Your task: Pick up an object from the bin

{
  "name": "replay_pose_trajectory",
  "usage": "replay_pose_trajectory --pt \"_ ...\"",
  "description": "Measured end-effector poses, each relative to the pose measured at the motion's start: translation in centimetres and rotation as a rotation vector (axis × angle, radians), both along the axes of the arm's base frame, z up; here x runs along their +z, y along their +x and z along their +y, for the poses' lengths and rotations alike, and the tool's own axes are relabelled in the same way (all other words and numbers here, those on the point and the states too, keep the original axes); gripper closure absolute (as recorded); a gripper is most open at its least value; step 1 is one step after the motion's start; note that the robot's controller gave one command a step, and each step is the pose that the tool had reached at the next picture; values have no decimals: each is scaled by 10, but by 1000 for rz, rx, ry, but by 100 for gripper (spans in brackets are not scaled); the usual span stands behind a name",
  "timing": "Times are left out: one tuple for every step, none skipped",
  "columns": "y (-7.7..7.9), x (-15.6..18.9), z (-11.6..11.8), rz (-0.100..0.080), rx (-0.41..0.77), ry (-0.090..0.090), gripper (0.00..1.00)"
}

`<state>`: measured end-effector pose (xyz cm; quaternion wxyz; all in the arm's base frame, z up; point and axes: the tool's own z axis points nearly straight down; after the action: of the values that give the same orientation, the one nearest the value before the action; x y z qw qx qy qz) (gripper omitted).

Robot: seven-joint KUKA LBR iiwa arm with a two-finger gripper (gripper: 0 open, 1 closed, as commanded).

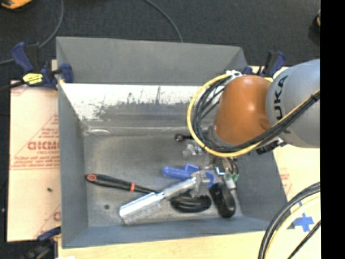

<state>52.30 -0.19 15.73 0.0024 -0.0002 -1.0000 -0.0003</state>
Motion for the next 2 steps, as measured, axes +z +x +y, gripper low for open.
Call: replay_pose_trajectory --pt "2 4 0 -8 0 0 0" --pt "57 -89 -14 -3 157 1 0"
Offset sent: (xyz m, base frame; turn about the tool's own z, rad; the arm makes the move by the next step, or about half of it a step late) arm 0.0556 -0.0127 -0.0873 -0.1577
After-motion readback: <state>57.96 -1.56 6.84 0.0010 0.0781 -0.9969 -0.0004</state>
